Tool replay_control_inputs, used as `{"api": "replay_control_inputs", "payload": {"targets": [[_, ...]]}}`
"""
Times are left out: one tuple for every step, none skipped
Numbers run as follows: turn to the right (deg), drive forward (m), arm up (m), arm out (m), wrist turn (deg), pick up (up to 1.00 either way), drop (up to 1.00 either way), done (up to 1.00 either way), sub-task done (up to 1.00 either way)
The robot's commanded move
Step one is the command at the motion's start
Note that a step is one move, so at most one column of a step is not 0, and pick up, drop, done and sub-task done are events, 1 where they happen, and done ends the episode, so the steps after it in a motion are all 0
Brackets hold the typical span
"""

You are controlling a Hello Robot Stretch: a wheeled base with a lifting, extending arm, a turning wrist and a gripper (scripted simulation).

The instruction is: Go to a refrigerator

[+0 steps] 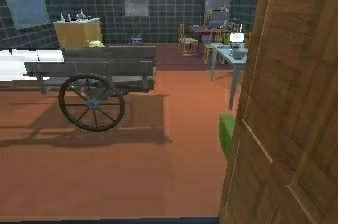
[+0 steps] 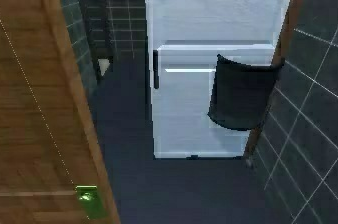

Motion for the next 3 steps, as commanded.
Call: {"api": "replay_control_inputs", "payload": {"targets": [[0.0,1.00,0.00,0.00,0.0,0.00,0.00,0.00,0.00],[3.0,0.00,0.00,0.00,0.0,0.00,0.00,0.00,0.00],[0.0,1.00,0.00,0.00,0.0,0.00,0.00,0.00,0.00]]}}
